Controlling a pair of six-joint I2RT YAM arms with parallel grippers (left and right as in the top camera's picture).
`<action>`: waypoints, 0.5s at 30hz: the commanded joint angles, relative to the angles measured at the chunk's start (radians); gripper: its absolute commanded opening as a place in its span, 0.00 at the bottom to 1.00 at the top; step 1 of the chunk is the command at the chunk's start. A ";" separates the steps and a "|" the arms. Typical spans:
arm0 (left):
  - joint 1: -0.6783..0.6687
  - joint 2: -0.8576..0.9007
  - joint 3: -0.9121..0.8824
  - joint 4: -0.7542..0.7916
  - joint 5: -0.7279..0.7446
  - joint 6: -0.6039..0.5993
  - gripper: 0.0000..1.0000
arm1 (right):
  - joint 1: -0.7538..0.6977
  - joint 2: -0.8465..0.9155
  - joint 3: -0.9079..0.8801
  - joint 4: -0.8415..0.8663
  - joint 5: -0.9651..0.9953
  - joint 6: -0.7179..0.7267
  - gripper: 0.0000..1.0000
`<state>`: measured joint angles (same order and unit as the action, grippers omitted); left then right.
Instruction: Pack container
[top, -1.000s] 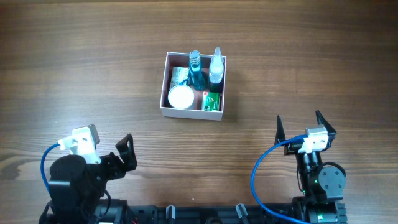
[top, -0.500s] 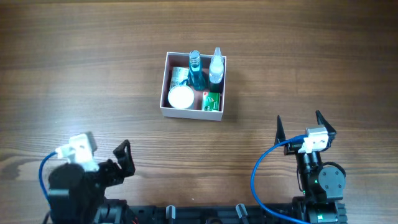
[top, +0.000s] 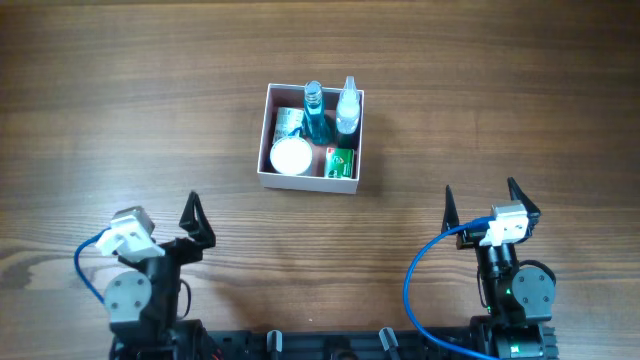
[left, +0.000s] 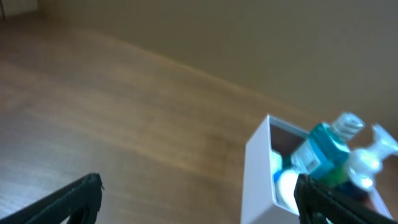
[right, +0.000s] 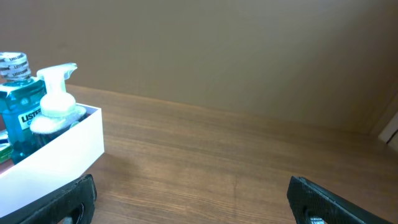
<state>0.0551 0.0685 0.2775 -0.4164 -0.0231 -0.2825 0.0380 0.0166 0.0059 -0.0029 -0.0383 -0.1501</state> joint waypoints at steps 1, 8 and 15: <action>0.016 -0.058 -0.149 0.173 -0.011 0.017 1.00 | -0.005 0.004 -0.001 0.005 -0.015 0.019 1.00; 0.016 -0.066 -0.272 0.343 0.006 0.039 1.00 | -0.005 0.004 -0.001 0.005 -0.015 0.019 1.00; 0.014 -0.066 -0.272 0.344 0.097 0.047 1.00 | -0.005 0.004 -0.001 0.005 -0.015 0.019 1.00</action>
<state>0.0650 0.0143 0.0158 -0.0811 0.0025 -0.2630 0.0383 0.0177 0.0059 -0.0025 -0.0383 -0.1501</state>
